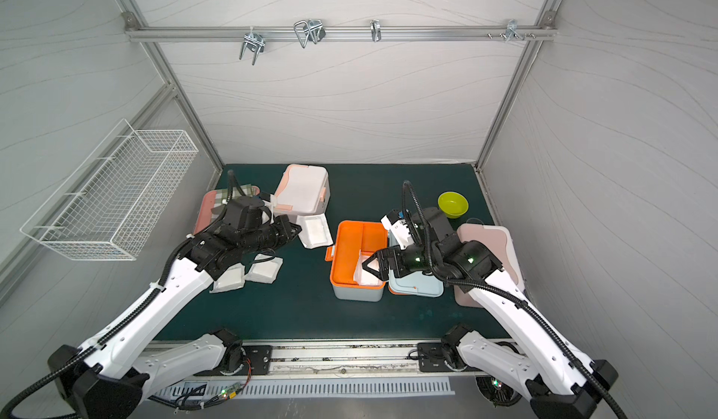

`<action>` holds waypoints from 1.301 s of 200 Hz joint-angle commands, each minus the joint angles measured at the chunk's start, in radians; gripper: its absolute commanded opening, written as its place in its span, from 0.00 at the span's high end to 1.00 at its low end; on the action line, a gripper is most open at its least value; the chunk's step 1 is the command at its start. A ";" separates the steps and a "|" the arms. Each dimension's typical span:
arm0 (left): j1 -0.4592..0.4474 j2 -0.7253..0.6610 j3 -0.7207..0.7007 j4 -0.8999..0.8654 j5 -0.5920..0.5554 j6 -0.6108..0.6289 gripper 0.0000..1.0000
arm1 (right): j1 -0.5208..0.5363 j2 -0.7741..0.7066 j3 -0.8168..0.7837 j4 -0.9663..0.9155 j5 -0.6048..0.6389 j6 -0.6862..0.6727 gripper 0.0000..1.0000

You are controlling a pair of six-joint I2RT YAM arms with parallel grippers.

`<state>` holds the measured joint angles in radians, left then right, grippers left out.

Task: Open first aid kits and take out gauze
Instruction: Place the gauze at the center of the board.

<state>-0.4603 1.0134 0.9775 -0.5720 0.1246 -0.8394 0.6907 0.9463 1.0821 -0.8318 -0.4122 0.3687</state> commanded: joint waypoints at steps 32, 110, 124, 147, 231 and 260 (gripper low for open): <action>0.009 -0.093 -0.141 -0.078 -0.335 -0.333 1.00 | 0.026 0.030 0.020 0.001 0.019 0.003 0.01; -0.066 0.005 -0.370 0.099 -0.404 -0.688 1.00 | 0.061 0.049 0.002 0.022 0.019 0.026 0.01; -0.096 0.007 -0.394 0.103 -0.448 -0.741 1.00 | 0.064 0.045 -0.003 0.020 0.019 0.026 0.01; -0.120 0.008 -0.425 0.121 -0.469 -0.800 1.00 | 0.067 0.039 -0.014 0.022 0.018 0.033 0.01; -0.218 0.080 -0.437 0.142 -0.500 -0.950 1.00 | 0.075 0.040 -0.027 0.031 0.012 0.034 0.01; -0.254 0.120 -0.427 0.141 -0.518 -0.985 1.00 | 0.076 0.034 -0.030 0.025 0.013 0.032 0.01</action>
<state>-0.6926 1.1110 0.5232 -0.4431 -0.3565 -1.7485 0.7586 0.9958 1.0637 -0.8089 -0.3973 0.3969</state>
